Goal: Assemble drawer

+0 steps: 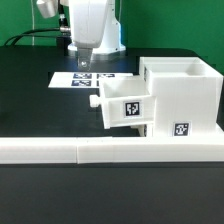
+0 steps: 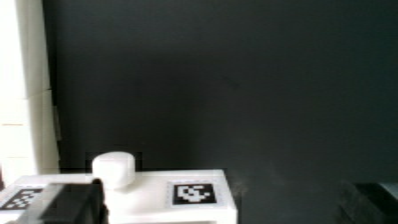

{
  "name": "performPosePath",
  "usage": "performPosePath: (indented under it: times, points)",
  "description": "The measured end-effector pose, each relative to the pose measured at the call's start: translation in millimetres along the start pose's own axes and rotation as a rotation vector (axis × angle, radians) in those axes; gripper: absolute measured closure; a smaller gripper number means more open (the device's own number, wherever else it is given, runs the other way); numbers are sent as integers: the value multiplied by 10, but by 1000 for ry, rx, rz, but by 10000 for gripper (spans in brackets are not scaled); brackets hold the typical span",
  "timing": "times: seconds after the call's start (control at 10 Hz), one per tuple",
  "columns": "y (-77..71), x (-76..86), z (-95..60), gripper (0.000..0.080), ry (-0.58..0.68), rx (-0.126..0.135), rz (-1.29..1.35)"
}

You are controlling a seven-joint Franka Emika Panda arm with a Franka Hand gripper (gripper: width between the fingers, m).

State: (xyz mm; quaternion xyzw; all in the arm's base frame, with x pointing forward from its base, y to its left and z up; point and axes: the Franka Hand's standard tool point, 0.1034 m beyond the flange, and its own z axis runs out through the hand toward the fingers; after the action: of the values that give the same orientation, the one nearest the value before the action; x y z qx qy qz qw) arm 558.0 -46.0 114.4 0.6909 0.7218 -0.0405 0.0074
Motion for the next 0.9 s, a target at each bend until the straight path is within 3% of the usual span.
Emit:
performPosePath:
  times: [0.1, 0.3, 0.7, 0.9]
  points:
    - [-14, -34, 57, 151, 4, 2, -35]
    - [-77, -172, 313, 151, 31, 35, -70]
    - [-58, -174, 497, 151, 161, 46, -29]
    - [-46, -71, 524, 151, 168, 53, -2]
